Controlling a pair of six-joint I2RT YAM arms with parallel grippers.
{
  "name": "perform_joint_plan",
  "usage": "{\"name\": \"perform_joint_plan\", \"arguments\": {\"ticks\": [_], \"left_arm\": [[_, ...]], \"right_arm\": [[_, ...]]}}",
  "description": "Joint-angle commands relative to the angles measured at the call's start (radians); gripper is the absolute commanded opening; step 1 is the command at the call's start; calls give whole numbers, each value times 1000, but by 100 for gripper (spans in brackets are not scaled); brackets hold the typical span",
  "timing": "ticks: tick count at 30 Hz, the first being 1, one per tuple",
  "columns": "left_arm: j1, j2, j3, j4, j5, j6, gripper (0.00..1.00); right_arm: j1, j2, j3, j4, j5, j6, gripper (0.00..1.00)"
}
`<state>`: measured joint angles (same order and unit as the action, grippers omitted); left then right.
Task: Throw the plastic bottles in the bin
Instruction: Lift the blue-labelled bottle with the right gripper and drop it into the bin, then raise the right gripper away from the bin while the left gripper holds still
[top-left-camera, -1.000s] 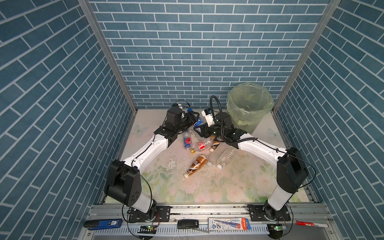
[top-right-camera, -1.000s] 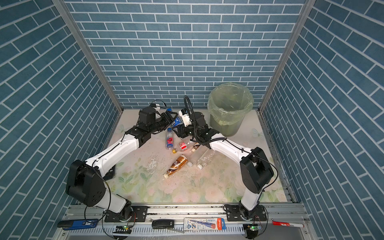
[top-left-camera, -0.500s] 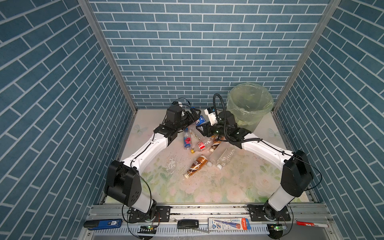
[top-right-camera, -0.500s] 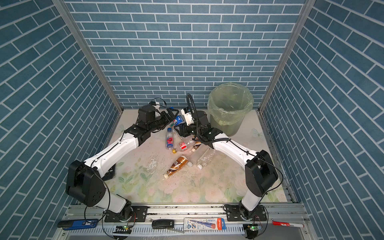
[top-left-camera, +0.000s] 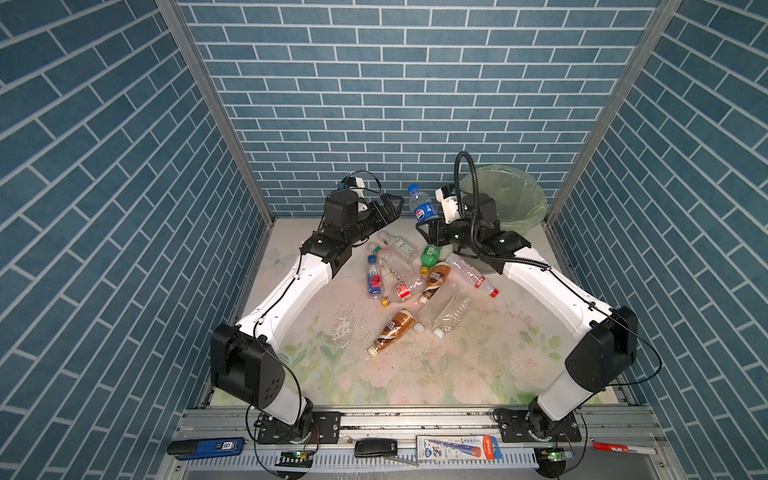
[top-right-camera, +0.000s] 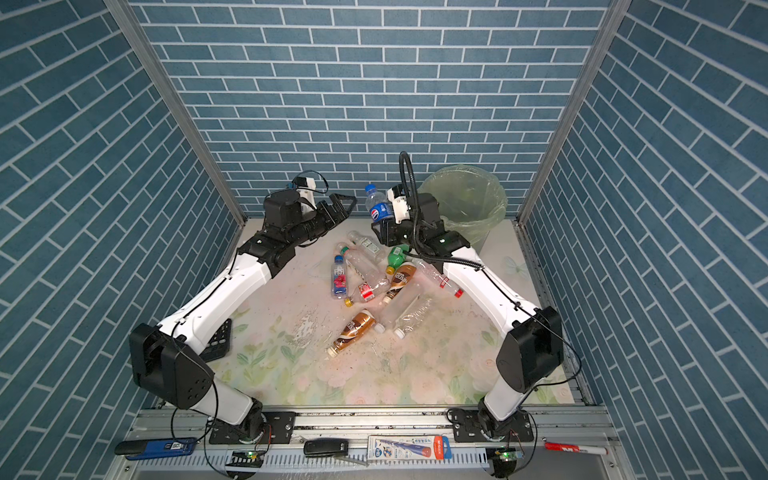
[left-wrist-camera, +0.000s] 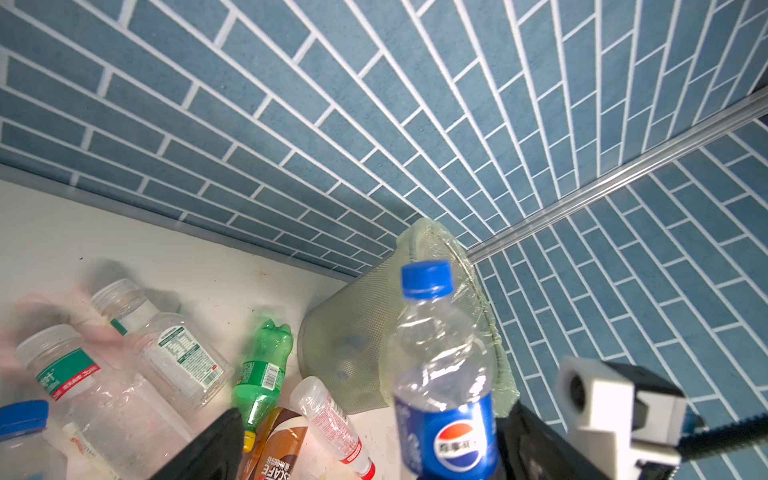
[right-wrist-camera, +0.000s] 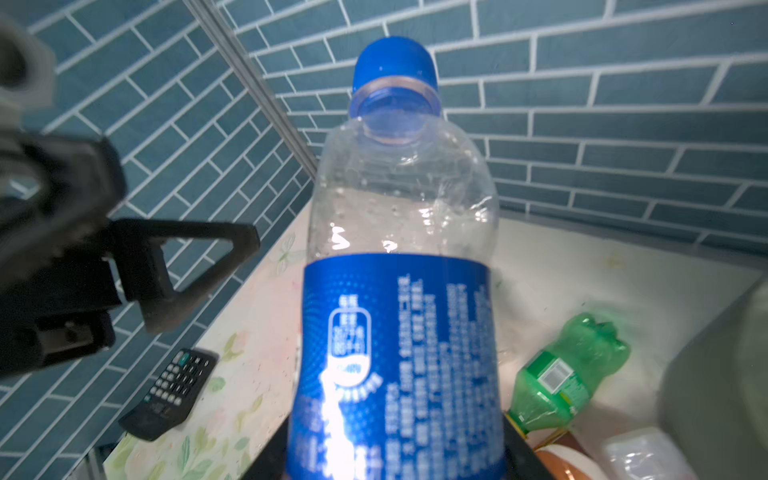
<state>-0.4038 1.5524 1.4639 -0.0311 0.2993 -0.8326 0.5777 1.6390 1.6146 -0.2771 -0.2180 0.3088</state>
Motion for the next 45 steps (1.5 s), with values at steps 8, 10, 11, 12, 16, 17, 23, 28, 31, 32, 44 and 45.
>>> {"name": "perform_joint_plan", "arguments": {"ticks": [8,10,11,12,16,17,23,28,31,32,44,45], "left_arm": [[-75,143,224,59,126,118,99],[-94,169,276,47,140,144,99],[-104,182,299,37,145,159,99],[-112,193,326,29,150,175,99],[-131,221,359,4,143,197,99],[-131,224,353,12,144,191,99],[-129,224,322,-25,115,183,99],[-129,207,290,-53,101,193,99],[-129,210,283,-68,103,192,99],[-129,210,275,-60,113,190,99],[-105,202,262,-220,81,209,99],[-98,198,255,-242,73,208,99]], "right_arm": [[-111,-138,319,-234,231,-207,37],[-128,-164,343,-233,275,-234,37],[-136,-179,350,-227,295,-248,37],[-143,-192,352,-217,310,-260,37],[-203,-189,351,-202,338,-269,38],[-231,-168,347,-210,330,-250,38],[-327,29,397,-366,293,-151,89],[-326,9,436,-356,280,-156,99],[-326,-12,440,-358,269,-146,99],[-327,-21,430,-355,265,-143,99],[-319,-51,377,-313,174,-86,99],[-314,-50,374,-309,165,-81,99]]}}
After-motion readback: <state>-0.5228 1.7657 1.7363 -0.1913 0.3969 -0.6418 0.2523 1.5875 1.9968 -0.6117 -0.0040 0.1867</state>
